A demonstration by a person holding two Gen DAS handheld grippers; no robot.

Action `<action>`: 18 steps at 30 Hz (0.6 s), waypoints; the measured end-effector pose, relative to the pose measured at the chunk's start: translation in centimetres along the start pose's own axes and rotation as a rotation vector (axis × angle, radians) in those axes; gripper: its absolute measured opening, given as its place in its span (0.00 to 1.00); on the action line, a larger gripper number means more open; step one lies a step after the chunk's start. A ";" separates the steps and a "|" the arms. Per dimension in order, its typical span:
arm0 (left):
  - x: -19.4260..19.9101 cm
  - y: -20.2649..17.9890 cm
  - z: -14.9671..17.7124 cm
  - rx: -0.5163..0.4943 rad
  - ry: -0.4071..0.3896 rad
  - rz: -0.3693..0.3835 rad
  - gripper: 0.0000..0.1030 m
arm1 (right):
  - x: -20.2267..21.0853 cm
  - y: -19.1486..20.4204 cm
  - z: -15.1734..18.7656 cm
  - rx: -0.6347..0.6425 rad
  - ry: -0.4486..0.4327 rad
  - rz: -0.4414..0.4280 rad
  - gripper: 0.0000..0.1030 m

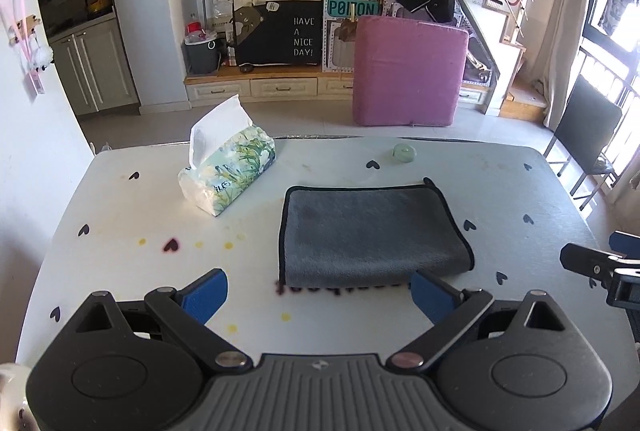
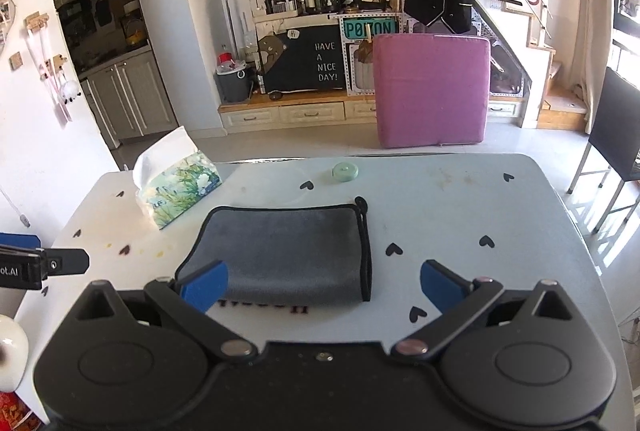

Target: Fold towel

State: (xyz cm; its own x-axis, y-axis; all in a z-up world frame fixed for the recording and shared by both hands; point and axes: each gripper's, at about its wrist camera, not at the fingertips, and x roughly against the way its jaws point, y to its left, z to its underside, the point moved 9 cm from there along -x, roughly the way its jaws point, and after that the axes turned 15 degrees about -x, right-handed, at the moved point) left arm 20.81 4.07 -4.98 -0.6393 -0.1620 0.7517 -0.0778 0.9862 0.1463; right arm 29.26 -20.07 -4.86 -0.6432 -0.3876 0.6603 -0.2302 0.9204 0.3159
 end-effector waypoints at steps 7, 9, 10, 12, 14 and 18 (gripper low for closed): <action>2.7 -0.9 1.3 0.015 -0.029 0.031 0.95 | 3.0 -0.2 1.4 -0.013 -0.017 -0.032 1.00; 3.3 -1.4 1.9 0.004 -0.035 0.041 0.95 | 3.8 -0.2 1.7 -0.004 -0.028 -0.035 0.99; 3.7 -1.6 2.3 -0.004 -0.038 0.046 0.95 | 4.3 -0.1 2.0 -0.002 -0.035 -0.040 1.00; 4.3 -2.2 3.0 -0.015 -0.043 0.062 0.95 | 5.1 -0.1 2.3 0.005 -0.047 -0.042 0.99; 4.9 -2.6 3.9 -0.018 -0.048 0.083 0.95 | 5.9 0.0 2.8 0.013 -0.056 -0.050 0.99; 5.7 -2.8 5.6 -0.009 -0.050 0.100 0.95 | 7.1 0.2 4.1 0.024 -0.051 -0.069 0.99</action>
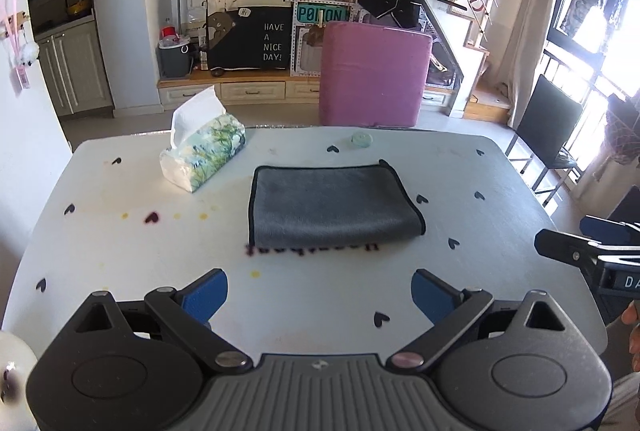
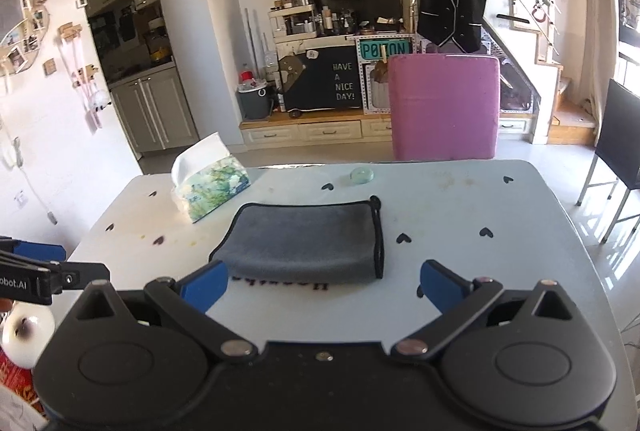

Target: Fold towel

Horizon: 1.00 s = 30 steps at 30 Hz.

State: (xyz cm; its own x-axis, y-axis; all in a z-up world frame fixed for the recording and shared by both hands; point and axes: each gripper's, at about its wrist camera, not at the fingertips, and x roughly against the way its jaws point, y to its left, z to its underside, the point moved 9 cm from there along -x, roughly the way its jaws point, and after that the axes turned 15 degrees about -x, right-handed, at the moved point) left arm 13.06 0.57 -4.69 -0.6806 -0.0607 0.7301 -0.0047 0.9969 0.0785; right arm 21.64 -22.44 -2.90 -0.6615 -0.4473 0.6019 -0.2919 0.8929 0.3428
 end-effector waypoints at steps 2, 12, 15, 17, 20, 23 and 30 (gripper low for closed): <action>0.4 0.0 0.8 0.015 -0.002 0.011 0.95 | 0.5 0.2 0.7 0.009 0.003 -0.007 0.99; 2.3 -0.6 3.8 0.028 -0.029 0.022 0.95 | 2.7 0.5 4.1 0.020 0.035 -0.032 1.00; 2.8 -0.9 4.2 0.018 -0.039 0.024 0.95 | 3.1 0.4 4.8 0.016 0.046 -0.034 0.99; 3.1 -1.1 4.5 0.008 -0.050 0.033 0.95 | 3.4 0.4 5.4 0.013 0.058 -0.040 0.99; 3.5 -1.3 4.9 -0.006 -0.058 0.044 0.95 | 3.9 0.4 6.1 0.025 0.060 -0.043 0.99; 3.7 -1.4 5.3 -0.015 -0.060 0.042 0.95 | 4.4 0.4 6.7 0.030 0.059 -0.050 0.99; 4.1 -1.9 6.6 -0.038 -0.057 0.055 0.95 | 5.3 0.1 7.2 0.038 0.044 -0.055 0.99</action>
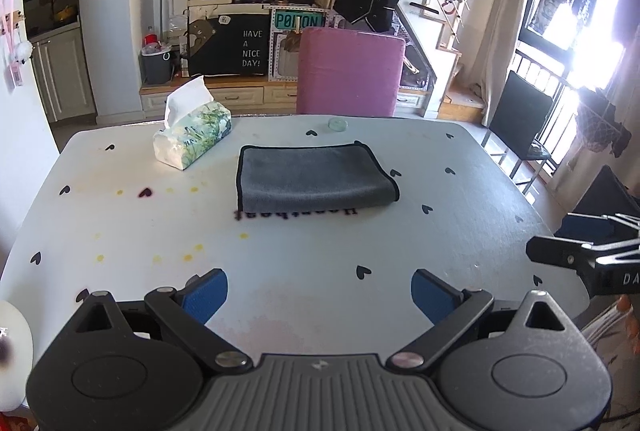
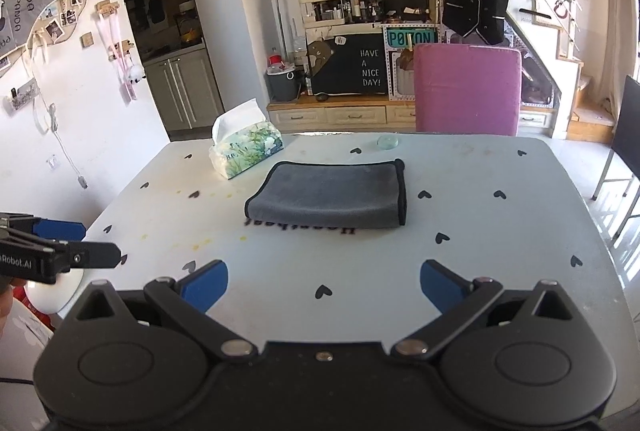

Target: Fold towel

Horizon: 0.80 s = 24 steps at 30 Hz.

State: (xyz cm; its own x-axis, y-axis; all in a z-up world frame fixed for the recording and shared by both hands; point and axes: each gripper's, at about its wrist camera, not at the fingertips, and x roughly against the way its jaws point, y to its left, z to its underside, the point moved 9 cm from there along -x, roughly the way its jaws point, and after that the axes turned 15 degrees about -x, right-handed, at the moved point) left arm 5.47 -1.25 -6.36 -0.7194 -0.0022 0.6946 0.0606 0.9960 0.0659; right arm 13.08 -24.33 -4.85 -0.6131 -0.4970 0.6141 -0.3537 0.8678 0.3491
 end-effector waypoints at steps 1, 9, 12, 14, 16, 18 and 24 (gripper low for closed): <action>0.1 0.0 0.1 -0.001 -0.002 0.000 0.95 | 0.1 0.0 0.0 0.003 -0.002 -0.001 0.99; 0.6 -0.2 0.4 0.007 -0.023 0.016 0.95 | 0.7 0.1 0.3 0.013 -0.011 -0.025 0.99; 0.6 -0.4 0.4 -0.001 -0.024 0.021 0.96 | 0.9 0.1 0.3 0.018 -0.014 -0.032 0.99; 0.6 -0.5 0.5 -0.007 -0.024 0.026 0.96 | 0.9 0.1 0.2 0.016 -0.014 -0.038 0.99; 0.6 -0.4 0.4 -0.007 -0.026 0.032 0.96 | 0.9 0.1 0.1 0.013 -0.013 -0.044 0.99; 0.5 -0.3 0.5 -0.006 -0.024 0.033 0.96 | 0.9 0.2 0.2 0.012 -0.012 -0.048 1.00; 0.4 -0.2 0.6 0.000 -0.022 0.030 1.00 | 0.6 0.1 0.4 0.014 -0.007 -0.049 1.00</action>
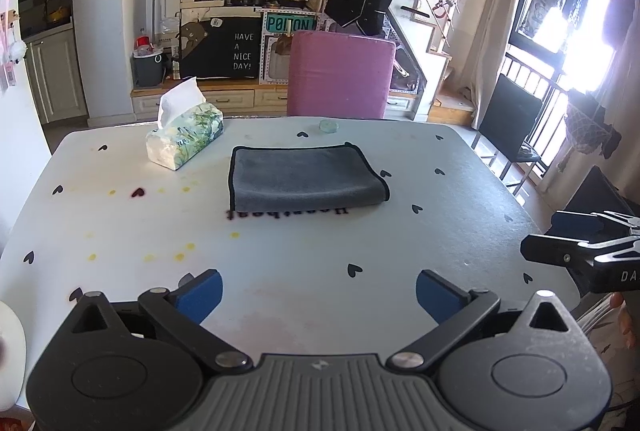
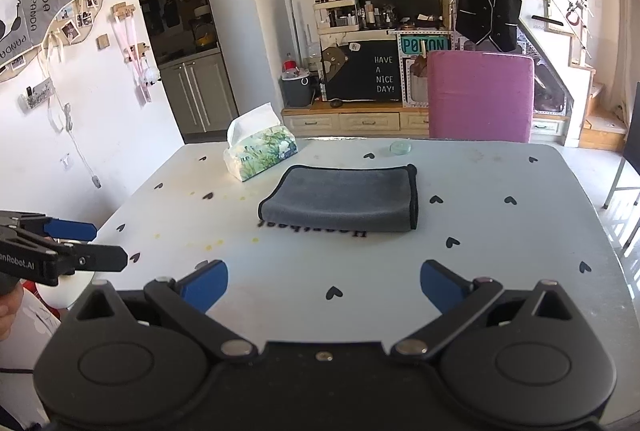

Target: Fold towel

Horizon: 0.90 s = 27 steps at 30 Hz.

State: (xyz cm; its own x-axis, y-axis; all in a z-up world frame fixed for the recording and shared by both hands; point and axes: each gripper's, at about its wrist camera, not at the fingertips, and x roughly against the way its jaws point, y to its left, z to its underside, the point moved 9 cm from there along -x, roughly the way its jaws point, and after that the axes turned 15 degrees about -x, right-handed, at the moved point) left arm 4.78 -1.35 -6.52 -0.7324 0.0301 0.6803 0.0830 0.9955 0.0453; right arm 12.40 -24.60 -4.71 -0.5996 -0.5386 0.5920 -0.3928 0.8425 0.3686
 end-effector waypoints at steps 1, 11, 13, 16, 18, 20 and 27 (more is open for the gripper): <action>0.0 0.0 0.0 -0.001 0.000 -0.001 1.00 | -0.1 0.0 0.1 0.001 0.002 -0.002 1.00; 0.1 0.0 0.1 0.001 0.008 -0.007 1.00 | -0.4 0.0 0.4 0.007 0.011 -0.008 1.00; 0.1 0.1 0.1 0.001 0.008 -0.007 1.00 | -0.4 0.1 0.4 0.009 0.013 -0.012 0.99; 0.1 0.1 0.2 -0.002 0.012 -0.009 1.00 | -0.3 0.0 0.4 0.011 0.015 -0.013 0.99; 0.1 0.1 0.2 -0.001 0.012 -0.010 1.00 | -0.3 0.0 0.5 0.011 0.017 -0.012 0.99; 0.1 0.1 0.2 -0.001 0.013 -0.010 1.00 | -0.4 0.1 0.5 0.010 0.019 -0.012 1.00; 0.1 0.1 0.3 -0.001 0.014 -0.009 1.00 | -0.5 0.2 0.5 0.017 0.025 -0.013 1.00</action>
State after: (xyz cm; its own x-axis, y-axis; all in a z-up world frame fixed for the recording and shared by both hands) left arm 4.56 -1.22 -6.66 -0.7236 0.0196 0.6899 0.0771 0.9956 0.0527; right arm 12.29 -24.18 -5.31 -0.5763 -0.5492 0.6052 -0.4126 0.8347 0.3647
